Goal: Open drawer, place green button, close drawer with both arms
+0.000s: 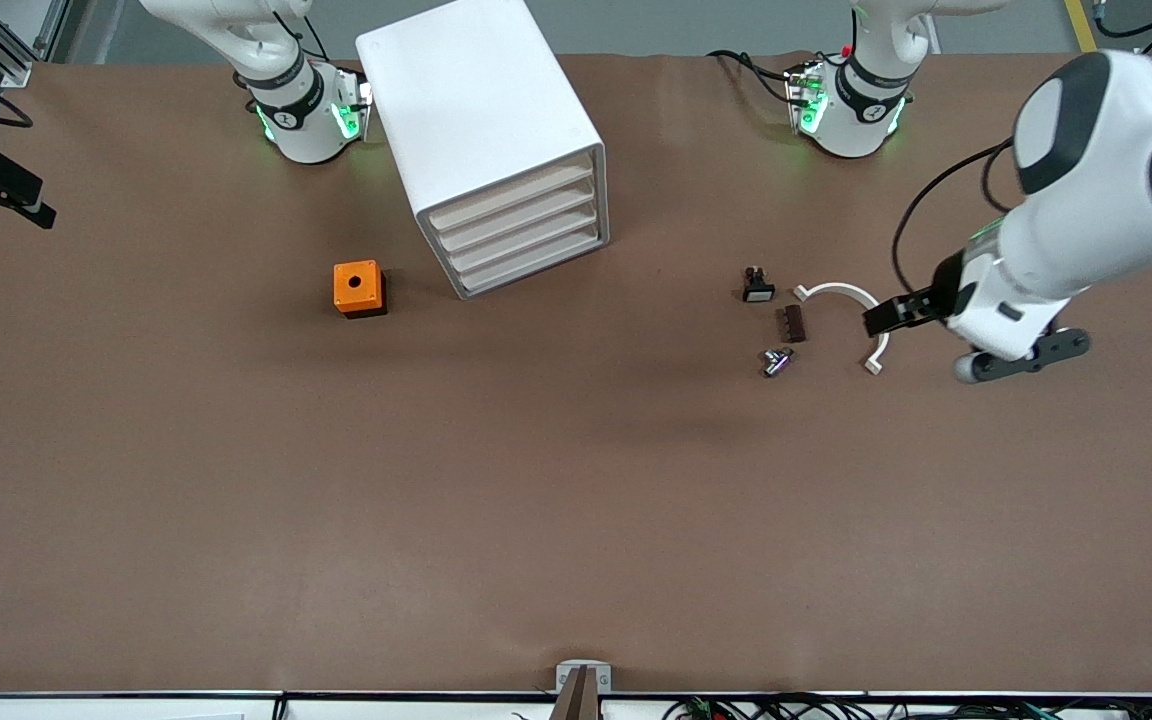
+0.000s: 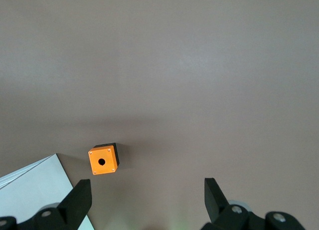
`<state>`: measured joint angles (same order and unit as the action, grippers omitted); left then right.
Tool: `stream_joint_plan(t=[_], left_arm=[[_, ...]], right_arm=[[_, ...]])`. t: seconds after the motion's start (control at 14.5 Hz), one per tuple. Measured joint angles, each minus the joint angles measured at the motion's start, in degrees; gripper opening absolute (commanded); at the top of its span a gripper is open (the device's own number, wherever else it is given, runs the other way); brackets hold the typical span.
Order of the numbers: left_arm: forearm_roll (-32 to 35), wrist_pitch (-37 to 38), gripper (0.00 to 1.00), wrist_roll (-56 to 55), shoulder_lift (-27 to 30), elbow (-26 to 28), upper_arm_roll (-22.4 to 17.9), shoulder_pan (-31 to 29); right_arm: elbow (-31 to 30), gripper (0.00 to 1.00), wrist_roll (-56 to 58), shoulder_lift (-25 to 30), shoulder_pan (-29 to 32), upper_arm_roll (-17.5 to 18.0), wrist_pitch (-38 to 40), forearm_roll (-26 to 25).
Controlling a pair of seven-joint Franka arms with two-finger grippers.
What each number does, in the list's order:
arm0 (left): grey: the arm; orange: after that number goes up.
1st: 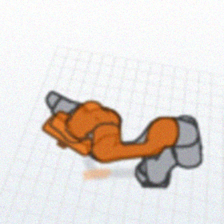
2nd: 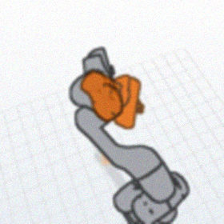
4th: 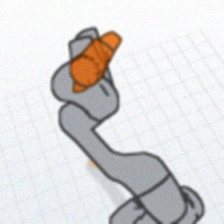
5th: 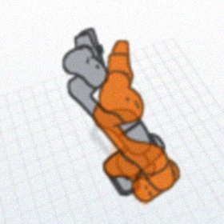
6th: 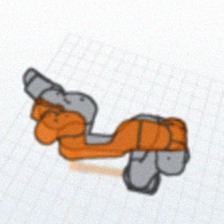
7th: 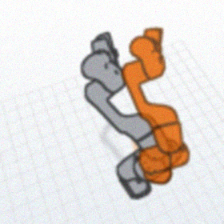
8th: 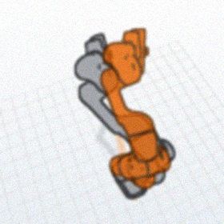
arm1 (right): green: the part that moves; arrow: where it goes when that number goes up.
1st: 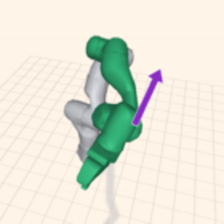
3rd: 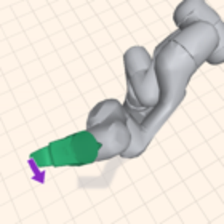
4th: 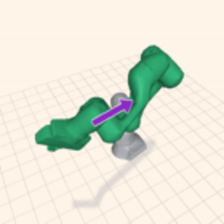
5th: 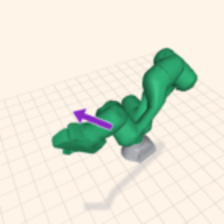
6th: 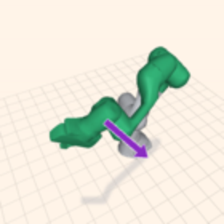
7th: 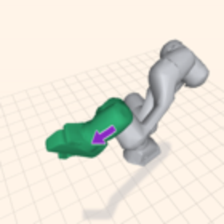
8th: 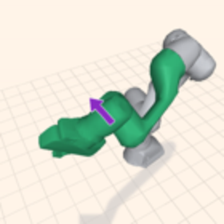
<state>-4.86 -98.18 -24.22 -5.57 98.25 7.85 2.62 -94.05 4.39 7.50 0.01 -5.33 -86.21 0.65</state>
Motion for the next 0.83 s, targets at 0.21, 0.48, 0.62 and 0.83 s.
stream_joint_plan(t=[0.21,0.48,0.62,0.83], left_arm=[[0.0,0.1,1.00,5.4,4.1,2.3,-4.7,0.8],[0.0,0.2,1.00,14.8,8.7,5.5,-11.2,1.7],[0.0,0.2,1.00,19.4,10.8,6.4,-11.3,-0.6],[0.0,0.2,1.00,21.5,12.6,6.5,-11.3,-1.6]], right_arm=[[-0.8,1.00,0.0,0.7,0.0,0.0,-0.3,0.0],[-1.5,1.00,0.0,1.2,0.0,0.0,-1.1,0.0],[-1.6,1.00,0.0,1.2,0.0,0.0,-1.6,0.0],[-1.7,1.00,0.0,1.2,0.0,0.0,-2.0,0.0]])
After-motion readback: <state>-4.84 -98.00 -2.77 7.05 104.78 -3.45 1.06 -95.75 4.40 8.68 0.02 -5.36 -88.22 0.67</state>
